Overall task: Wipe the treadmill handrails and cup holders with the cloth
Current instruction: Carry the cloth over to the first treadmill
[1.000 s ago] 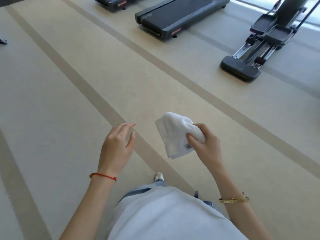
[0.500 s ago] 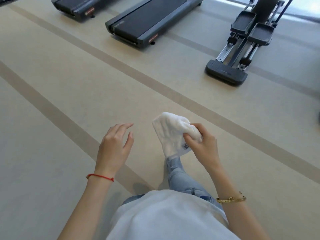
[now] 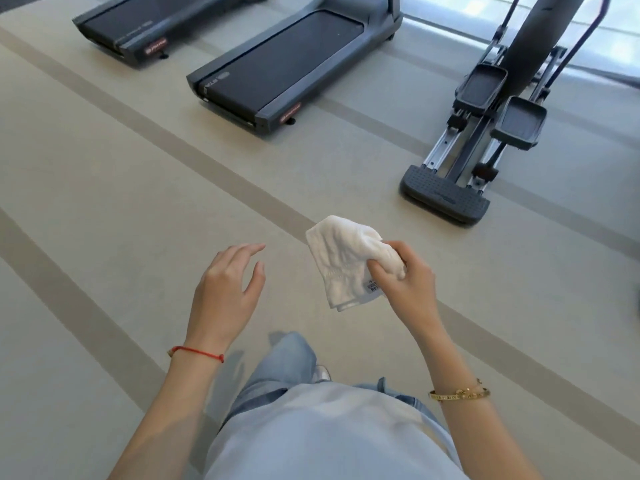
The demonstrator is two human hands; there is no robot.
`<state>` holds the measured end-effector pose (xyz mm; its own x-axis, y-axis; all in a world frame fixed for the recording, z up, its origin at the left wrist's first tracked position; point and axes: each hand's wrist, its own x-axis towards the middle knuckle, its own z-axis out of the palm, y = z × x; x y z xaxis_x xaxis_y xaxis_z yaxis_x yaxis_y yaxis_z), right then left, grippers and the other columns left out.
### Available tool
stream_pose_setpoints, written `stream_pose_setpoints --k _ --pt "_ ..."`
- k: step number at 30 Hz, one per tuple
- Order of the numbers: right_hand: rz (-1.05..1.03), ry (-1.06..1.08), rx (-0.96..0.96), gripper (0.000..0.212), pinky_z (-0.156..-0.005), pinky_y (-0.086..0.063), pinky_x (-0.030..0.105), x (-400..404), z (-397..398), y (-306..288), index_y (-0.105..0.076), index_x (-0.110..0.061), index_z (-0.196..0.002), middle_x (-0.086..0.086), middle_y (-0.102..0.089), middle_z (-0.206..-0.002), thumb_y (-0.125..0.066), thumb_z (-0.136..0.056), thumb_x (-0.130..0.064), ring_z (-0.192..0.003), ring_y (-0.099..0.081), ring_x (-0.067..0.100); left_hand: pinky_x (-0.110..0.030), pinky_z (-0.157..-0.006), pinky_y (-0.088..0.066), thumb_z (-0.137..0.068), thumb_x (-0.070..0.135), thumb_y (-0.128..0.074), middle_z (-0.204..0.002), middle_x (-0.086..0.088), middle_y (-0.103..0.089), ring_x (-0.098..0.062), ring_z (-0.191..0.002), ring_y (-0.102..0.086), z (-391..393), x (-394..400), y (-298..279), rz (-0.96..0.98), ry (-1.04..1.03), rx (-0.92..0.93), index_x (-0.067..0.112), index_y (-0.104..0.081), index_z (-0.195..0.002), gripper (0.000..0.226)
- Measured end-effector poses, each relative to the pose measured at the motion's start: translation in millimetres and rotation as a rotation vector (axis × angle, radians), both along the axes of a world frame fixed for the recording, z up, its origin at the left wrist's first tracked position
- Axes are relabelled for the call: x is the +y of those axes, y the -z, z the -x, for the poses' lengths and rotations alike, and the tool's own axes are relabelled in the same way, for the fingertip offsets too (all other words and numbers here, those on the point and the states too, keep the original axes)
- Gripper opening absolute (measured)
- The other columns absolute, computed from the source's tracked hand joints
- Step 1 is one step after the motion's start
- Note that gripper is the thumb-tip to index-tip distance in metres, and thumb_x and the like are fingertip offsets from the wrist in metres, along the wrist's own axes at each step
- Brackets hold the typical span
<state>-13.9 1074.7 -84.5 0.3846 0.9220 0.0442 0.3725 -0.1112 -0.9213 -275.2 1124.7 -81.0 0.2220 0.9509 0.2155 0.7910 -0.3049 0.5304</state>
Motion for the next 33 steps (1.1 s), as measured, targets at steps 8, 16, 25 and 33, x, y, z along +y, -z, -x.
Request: stream_pose_setpoints --k 8,16,25,33 --pt "0.033 0.040 0.025 0.018 -0.067 -0.047 0.018 159.9 -45.7 25.7 -0.068 -0.021 -0.099 -0.010 -0.069 -0.084 -0.068 -0.084 -0.012 -0.077 -0.062 0.005 -0.015 -0.094 -0.036 -0.098 0.018 -0.055 -0.118 -0.001 -0.066 -0.017 -0.112 -0.058 -45.5 168.6 27.1 0.041 -0.002 -0.026 0.014 -0.065 -0.122 0.027" --pt "0.003 0.058 -0.013 0.016 -0.063 -0.042 0.011 361.8 -96.8 12.9 -0.067 -0.023 -0.095 -0.013 -0.067 -0.080 -0.069 -0.083 -0.011 -0.073 -0.059 0.002 -0.022 -0.095 -0.042 -0.097 0.017 -0.055 -0.119 0.001 -0.067 -0.017 -0.114 -0.059 -96.1 373.7 17.6 0.064 0.031 -0.066 0.014 -0.065 -0.122 0.027" --pt "0.011 0.136 -0.004 0.018 -0.062 -0.045 0.014 532.9 -139.0 5.5 -0.067 -0.024 -0.095 -0.018 -0.066 -0.078 -0.069 -0.082 -0.012 -0.072 -0.060 0.002 -0.034 -0.087 -0.054 -0.097 0.016 -0.056 -0.117 -0.001 -0.069 -0.021 -0.106 -0.065 -142.0 551.5 4.5 0.096 0.077 -0.043 0.014 -0.067 -0.120 0.025" --pt "-0.001 0.092 -0.029 0.017 -0.064 -0.045 0.010 681.3 -189.4 21.0 -0.067 -0.025 -0.098 -0.019 -0.067 -0.083 -0.069 -0.083 -0.017 -0.077 -0.061 0.000 -0.032 -0.093 -0.050 -0.098 0.018 -0.054 -0.116 0.001 -0.069 -0.018 -0.109 -0.063 -182.3 690.6 24.6 0.130 0.023 -0.037 0.014 -0.067 -0.120 0.026"
